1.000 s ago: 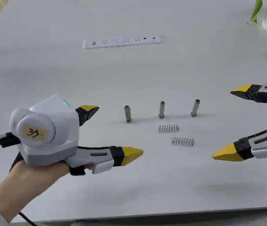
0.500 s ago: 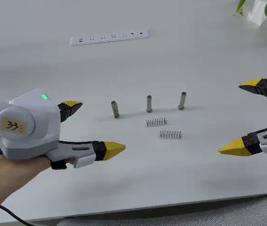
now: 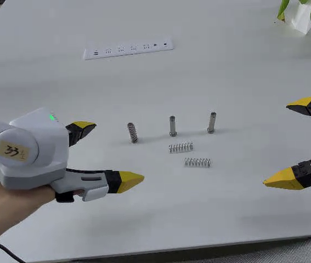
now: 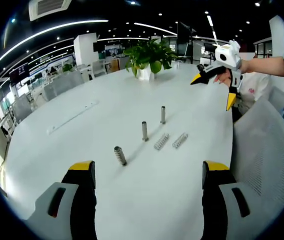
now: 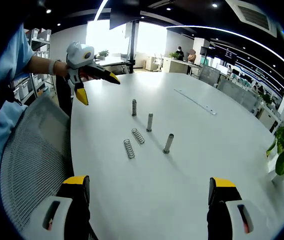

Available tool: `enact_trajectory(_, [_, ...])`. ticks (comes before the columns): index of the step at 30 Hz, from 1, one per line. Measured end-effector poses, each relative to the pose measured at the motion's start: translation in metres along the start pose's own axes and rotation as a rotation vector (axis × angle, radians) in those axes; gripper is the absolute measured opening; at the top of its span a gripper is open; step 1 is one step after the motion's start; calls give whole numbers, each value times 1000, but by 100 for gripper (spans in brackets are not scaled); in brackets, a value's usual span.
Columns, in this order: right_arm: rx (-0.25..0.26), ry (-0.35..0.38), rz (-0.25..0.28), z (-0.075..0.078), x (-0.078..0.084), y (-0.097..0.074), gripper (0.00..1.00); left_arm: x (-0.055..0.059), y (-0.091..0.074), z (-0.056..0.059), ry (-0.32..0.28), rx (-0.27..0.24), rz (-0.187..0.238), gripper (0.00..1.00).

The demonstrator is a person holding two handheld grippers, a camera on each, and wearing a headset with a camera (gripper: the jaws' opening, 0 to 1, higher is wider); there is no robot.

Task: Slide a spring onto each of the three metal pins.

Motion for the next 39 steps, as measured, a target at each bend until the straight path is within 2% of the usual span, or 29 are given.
enact_trajectory(12, [-2, 10, 9, 1, 3, 2, 98, -13, 34, 22, 55, 92, -8, 79])
enact_trajectory(17, [1, 23, 9, 0, 8, 1, 98, -13, 54, 21, 84, 106, -32, 73])
enact_trajectory(20, [7, 31, 16, 0, 9, -1, 97, -18, 62, 24, 83, 110, -10, 69])
enact_trajectory(23, [12, 42, 15, 0, 14, -2, 97, -17, 72, 26, 91, 106, -4, 63])
enact_trajectory(25, [11, 50, 13, 0, 16, -3, 97, -15, 77, 26, 103, 105, -14, 59])
enact_trajectory(26, [11, 54, 11, -1, 17, -3, 96, -13, 80, 26, 128, 102, -23, 56])
enact_trajectory(34, [15, 77, 15, -2, 20, -3, 96, -11, 97, 19, 128, 91, -59, 44])
enact_trajectory(37, [15, 82, 17, -4, 20, -3, 95, -8, 103, 18, 129, 90, -92, 42])
enact_trajectory(39, [17, 89, 18, -5, 21, -3, 95, -8, 106, 19, 136, 95, -89, 40])
Point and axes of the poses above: the centre of the closed fingertips' face, and the gripper's own axes: y roughly forward along the fingers, z roughly to its right, x roughly out of its underside, the point moved 1 cm from there along -y, roughly backward along the fingers, and after that the axes turned 9 degrees about -y, right-handed, at the moved point
